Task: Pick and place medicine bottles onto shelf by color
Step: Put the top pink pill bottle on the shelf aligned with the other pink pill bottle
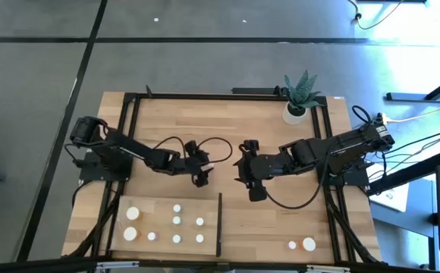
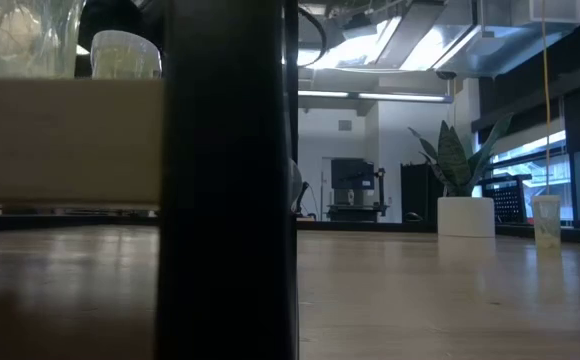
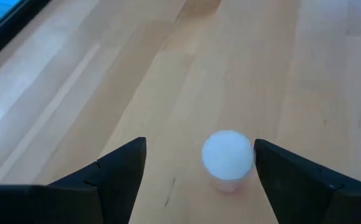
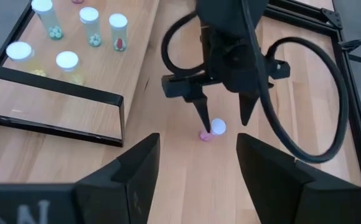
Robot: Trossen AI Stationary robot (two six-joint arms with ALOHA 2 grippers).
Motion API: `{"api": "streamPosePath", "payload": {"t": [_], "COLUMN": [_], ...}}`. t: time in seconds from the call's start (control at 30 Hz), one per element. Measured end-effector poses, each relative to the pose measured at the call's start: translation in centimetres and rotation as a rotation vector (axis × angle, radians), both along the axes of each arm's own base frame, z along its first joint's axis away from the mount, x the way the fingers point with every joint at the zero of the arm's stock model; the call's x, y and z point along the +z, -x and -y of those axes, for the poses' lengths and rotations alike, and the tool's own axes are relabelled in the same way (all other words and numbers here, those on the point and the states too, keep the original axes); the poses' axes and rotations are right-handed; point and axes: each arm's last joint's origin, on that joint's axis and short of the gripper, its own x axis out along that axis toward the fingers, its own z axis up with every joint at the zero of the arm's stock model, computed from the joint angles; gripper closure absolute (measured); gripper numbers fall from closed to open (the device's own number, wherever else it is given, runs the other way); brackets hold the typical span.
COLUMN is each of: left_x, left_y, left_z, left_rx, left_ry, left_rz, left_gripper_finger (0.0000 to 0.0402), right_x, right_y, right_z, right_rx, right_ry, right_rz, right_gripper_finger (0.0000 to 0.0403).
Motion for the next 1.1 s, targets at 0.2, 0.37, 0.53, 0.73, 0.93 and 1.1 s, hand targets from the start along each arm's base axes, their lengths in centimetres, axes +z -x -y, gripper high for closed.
{"api": "streamPosePath", "payload": {"t": [0.2,0.37,0.53,0.73,0.93,1.1], "left_x": [-0.59,-0.54,-0.54,-0.57,-0.51,-0.37], "left_y": [-0.32,-0.36,-0.38,-0.4,-0.46,-0.59], "left_z": [-0.23,-0.26,-0.2,-0.1,-0.09,-0.11], "left_rx": [-0.018,-0.018,-0.031,-0.061,-0.059,-0.06], "left_ry": [0.029,0.03,0.042,0.062,0.067,0.066], "left_rz": [-0.005,0.002,0.001,-0.004,0.006,0.025], "left_gripper_finger": [0.0112,0.0117,0.0134,0.0173,0.0218,0.0248], "right_x": [0.0,0.01,0.01,0.01,0.02,0.02], "right_y": [-0.01,-0.01,-0.01,-0.01,-0.01,-0.01], "right_z": [0.01,0.0,0.01,0.01,0.0,0.0], "right_rx": [0.0,0.001,0.0,0.001,0.001,0.001], "right_ry": [0.0,0.0,0.0,0.001,0.0,0.0], "right_rz": [0.0,0.001,0.001,0.001,0.002,0.002], "right_gripper_finger": [0.0189,0.0188,0.0188,0.0189,0.0189,0.0189]}}
